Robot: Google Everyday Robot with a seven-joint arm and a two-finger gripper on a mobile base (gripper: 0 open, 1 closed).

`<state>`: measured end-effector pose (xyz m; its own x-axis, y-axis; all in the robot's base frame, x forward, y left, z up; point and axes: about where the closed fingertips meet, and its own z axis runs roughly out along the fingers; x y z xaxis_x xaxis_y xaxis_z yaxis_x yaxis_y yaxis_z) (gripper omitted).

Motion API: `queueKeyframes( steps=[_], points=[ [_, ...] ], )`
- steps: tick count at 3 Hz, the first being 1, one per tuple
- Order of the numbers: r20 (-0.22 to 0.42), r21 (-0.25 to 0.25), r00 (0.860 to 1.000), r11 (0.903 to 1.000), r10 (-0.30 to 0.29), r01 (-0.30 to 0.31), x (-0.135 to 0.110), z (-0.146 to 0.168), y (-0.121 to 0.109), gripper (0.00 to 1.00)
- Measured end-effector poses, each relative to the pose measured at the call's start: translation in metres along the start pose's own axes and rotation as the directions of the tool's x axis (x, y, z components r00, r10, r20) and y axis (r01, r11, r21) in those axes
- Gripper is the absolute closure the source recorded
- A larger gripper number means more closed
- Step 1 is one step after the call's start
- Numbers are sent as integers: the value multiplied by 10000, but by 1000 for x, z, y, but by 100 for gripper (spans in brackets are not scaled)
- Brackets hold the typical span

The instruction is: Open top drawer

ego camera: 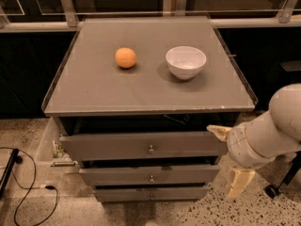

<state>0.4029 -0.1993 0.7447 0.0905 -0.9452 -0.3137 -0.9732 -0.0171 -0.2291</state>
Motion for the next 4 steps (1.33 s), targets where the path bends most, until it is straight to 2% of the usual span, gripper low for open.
queueKeyframes(
  steps=[1,2,3,4],
  points=[
    [-223,374,9978,9973,-626,634,0,44,-9,0],
    [-480,1084,9890,9835,-1402,1447,1,73,-27,0],
    [-631,1512,9842,9732,-1653,1732,22,89,-52,0],
    [-464,1761,9871,9714,-1532,1591,44,96,-75,0]
  ],
)
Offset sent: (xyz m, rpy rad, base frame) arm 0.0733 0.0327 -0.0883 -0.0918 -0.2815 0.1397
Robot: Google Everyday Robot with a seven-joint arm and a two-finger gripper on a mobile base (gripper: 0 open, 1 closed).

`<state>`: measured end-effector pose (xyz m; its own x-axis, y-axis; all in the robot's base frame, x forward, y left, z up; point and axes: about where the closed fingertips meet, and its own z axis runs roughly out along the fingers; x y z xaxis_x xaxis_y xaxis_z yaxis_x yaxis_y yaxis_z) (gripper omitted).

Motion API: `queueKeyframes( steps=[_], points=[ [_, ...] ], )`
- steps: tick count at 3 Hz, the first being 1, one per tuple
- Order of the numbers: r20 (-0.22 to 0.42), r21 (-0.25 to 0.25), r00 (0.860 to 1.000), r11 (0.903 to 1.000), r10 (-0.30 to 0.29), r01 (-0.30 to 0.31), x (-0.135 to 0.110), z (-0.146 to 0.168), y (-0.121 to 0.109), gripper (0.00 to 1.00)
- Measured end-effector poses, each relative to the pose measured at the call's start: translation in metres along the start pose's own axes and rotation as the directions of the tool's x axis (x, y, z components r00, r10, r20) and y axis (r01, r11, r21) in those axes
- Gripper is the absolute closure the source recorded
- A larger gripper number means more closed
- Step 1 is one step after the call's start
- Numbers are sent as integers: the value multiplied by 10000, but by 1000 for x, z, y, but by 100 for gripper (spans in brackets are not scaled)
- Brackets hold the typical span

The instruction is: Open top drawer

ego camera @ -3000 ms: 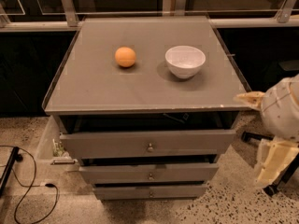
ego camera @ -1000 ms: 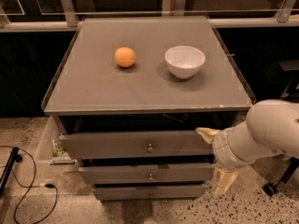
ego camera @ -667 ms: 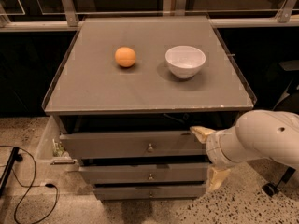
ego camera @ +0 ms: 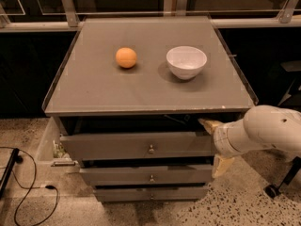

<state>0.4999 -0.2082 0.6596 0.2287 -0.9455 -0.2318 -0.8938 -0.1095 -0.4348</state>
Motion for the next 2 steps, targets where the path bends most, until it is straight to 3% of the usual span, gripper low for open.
queueKeyframes(
  steps=[2],
  points=[
    [417,-273,9985,9990,364,-353,21,20,0,0]
  ],
)
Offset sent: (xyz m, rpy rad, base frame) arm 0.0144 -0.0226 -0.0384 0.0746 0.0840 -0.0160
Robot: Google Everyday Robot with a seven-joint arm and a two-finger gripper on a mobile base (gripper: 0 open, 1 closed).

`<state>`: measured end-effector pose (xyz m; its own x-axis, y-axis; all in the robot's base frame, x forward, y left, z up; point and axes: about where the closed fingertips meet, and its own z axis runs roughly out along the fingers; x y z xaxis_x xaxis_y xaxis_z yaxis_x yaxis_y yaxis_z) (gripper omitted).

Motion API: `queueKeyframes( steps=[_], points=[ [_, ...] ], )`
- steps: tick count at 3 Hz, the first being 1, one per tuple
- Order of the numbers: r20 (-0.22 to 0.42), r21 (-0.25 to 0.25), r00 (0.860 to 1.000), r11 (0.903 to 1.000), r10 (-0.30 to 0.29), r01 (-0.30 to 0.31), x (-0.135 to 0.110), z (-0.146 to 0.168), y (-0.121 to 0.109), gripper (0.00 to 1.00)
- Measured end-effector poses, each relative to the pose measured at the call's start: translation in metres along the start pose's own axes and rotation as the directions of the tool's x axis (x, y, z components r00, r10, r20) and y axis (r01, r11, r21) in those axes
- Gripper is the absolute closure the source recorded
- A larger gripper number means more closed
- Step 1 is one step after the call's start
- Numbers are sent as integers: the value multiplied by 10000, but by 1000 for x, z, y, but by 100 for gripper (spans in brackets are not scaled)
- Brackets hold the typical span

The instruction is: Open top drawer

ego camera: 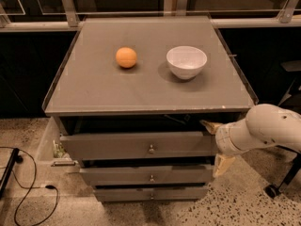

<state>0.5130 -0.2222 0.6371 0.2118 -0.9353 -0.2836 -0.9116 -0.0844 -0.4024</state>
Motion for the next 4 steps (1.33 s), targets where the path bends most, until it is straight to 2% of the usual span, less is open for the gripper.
queueKeyframes(
  steps=[2,3,4],
  points=[
    [567,-770,9978,9966,337,-293,-2,19,10,0],
    [568,-770,9978,9966,337,-293,-2,19,10,19],
    [710,-837,9969,9961,340,-280,-5,12,12,42]
  ],
)
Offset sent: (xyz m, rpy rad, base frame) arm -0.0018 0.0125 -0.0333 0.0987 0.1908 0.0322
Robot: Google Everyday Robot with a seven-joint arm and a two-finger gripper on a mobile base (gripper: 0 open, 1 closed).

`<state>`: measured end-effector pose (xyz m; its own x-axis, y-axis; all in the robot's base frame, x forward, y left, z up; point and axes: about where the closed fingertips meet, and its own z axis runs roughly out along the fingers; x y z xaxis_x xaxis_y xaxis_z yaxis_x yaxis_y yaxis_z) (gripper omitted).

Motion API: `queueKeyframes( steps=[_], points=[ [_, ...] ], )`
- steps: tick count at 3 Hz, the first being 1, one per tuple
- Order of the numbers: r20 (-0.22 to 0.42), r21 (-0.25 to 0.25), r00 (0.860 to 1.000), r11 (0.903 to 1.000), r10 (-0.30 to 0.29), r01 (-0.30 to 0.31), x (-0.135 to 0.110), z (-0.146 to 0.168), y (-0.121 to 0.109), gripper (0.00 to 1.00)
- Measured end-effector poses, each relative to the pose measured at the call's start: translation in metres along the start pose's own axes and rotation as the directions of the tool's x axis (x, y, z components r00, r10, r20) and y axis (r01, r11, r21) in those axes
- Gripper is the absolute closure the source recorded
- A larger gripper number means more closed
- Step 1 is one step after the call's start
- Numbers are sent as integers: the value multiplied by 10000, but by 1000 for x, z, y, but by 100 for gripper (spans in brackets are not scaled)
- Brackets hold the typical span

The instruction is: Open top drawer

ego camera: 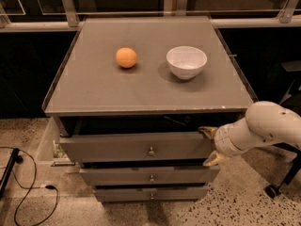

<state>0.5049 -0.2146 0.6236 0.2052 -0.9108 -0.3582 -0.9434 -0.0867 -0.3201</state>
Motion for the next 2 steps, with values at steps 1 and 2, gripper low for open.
queueKeyframes(
  steps=[1,2],
  points=[
    [22,-15,10000,10000,-8,8,-2,-4,-1,64],
    [22,-16,10000,10000,-8,8,-4,-8,-3,89]
  ],
)
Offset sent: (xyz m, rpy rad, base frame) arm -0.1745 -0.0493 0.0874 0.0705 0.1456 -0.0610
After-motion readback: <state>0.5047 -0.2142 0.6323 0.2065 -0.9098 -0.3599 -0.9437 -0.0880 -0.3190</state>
